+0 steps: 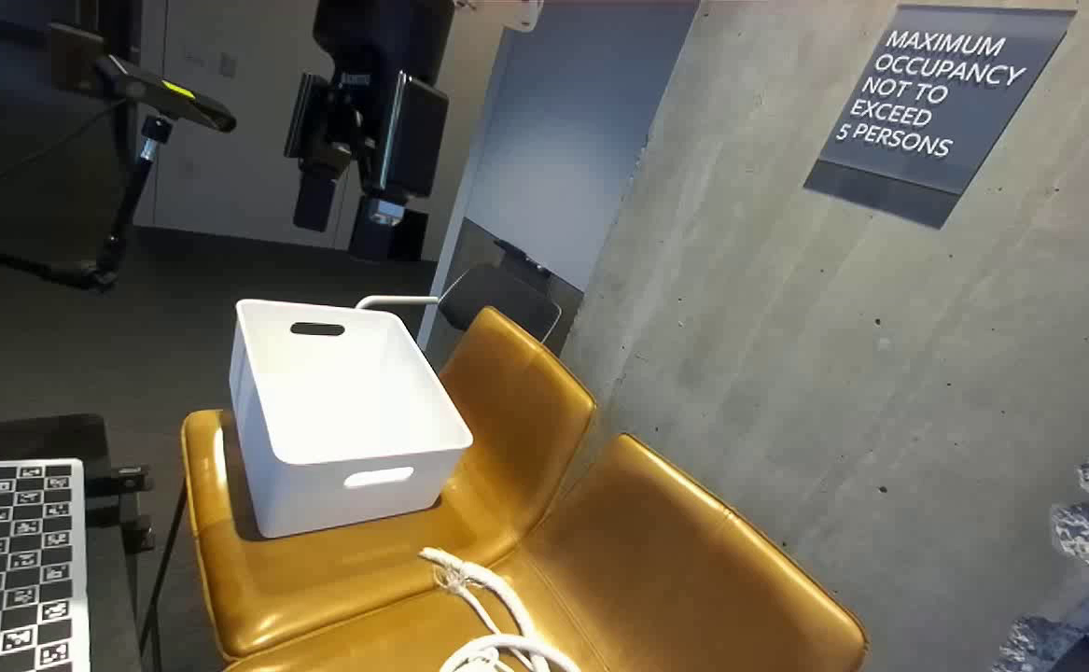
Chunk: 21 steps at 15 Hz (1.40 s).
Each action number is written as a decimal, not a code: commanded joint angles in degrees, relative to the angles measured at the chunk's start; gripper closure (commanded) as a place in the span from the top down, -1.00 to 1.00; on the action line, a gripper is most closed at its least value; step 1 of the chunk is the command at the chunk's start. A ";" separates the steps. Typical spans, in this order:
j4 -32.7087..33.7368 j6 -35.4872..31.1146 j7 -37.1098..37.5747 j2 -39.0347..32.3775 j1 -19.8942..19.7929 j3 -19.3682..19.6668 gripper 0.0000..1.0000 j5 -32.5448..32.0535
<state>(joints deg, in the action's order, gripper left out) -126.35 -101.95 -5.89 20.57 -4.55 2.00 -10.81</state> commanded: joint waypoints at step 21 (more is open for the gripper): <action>0.41 -3.98 -3.23 -4.50 0.87 1.39 1.00 -0.57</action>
<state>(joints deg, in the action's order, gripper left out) -126.51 -103.08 -6.18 18.83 -4.31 2.01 -10.81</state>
